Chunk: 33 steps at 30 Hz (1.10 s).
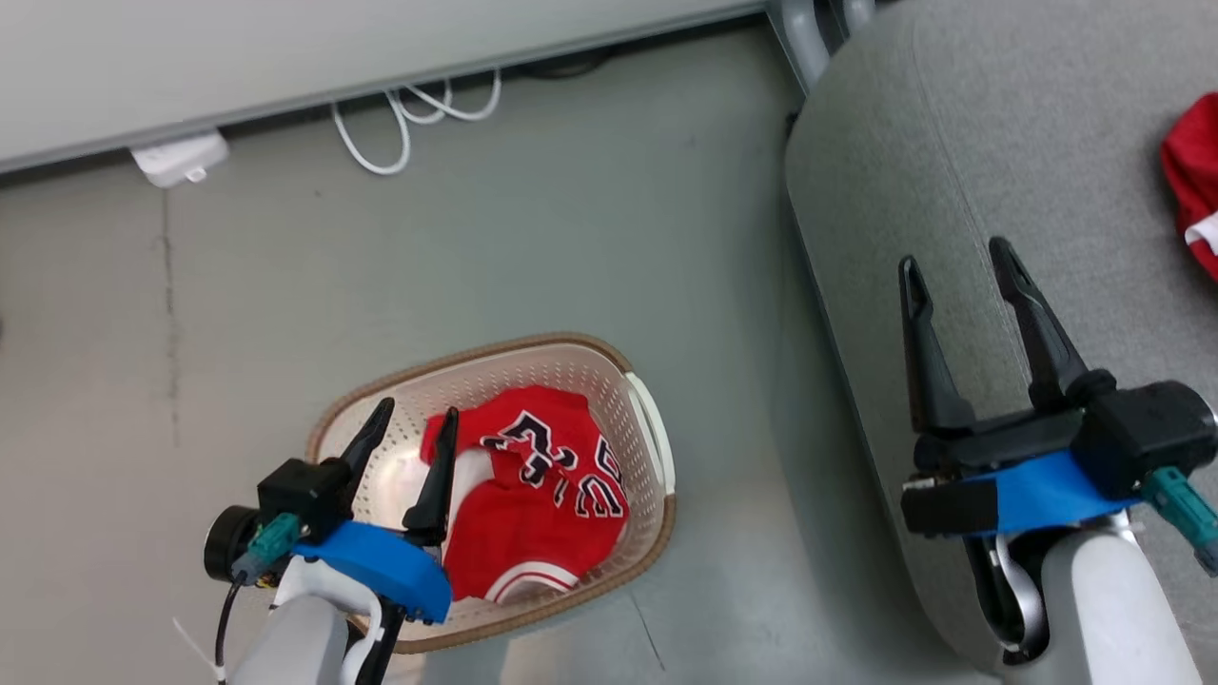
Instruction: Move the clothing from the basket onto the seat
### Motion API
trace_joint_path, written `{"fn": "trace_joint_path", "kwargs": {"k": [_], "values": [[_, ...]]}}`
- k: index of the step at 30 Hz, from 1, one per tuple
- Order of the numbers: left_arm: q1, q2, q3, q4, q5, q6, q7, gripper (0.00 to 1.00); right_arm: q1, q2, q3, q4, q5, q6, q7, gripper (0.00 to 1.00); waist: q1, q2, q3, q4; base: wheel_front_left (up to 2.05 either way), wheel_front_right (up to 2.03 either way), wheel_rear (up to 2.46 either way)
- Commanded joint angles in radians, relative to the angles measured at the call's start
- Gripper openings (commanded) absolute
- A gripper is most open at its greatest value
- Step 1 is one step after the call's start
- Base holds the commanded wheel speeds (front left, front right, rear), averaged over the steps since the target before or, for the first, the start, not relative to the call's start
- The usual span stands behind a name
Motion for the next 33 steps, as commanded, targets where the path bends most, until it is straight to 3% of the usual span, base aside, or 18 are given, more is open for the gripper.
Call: {"fn": "trace_joint_path", "kwargs": {"k": [1, 7, 17, 24, 33], "values": [[-0.050, 0.014, -0.017, 0.043, -0.019, -0.004, -0.003, 1.00, -0.048, 0.001, 0.017, 0.005, 0.014, 0.000, -0.018, 1.00, -0.0003, -0.0001, 0.153, -0.104, 0.00, 0.00, 0.00], [-0.178, 0.022, -0.082, 0.223, -0.093, -0.004, 0.032, 1.00, -0.134, 0.002, 0.064, 0.038, 0.059, 0.000, -0.072, 1.00, -0.0003, -0.0001, 0.282, -0.178, 0.00, 0.00, 0.00], [-0.331, 0.064, -0.051, 0.441, -0.221, -0.002, 0.094, 1.00, -0.190, 0.002, 0.119, 0.102, 0.125, 0.000, -0.139, 1.00, -0.0003, -0.0001, 0.434, -0.291, 0.00, 0.00, 0.00], [-0.408, 0.092, -0.002, 0.535, -0.263, 0.042, 0.108, 1.00, -0.215, 0.002, 0.137, 0.130, 0.160, 0.000, -0.169, 1.00, -0.0003, -0.0001, 0.496, -0.331, 0.00, 0.00, 0.00], [-0.485, 0.070, 0.038, 0.642, -0.314, 0.100, 0.171, 1.00, -0.209, 0.002, 0.142, 0.133, 0.167, 0.000, -0.179, 1.00, -0.0003, -0.0001, 0.520, -0.326, 0.00, 0.00, 0.00]]}}
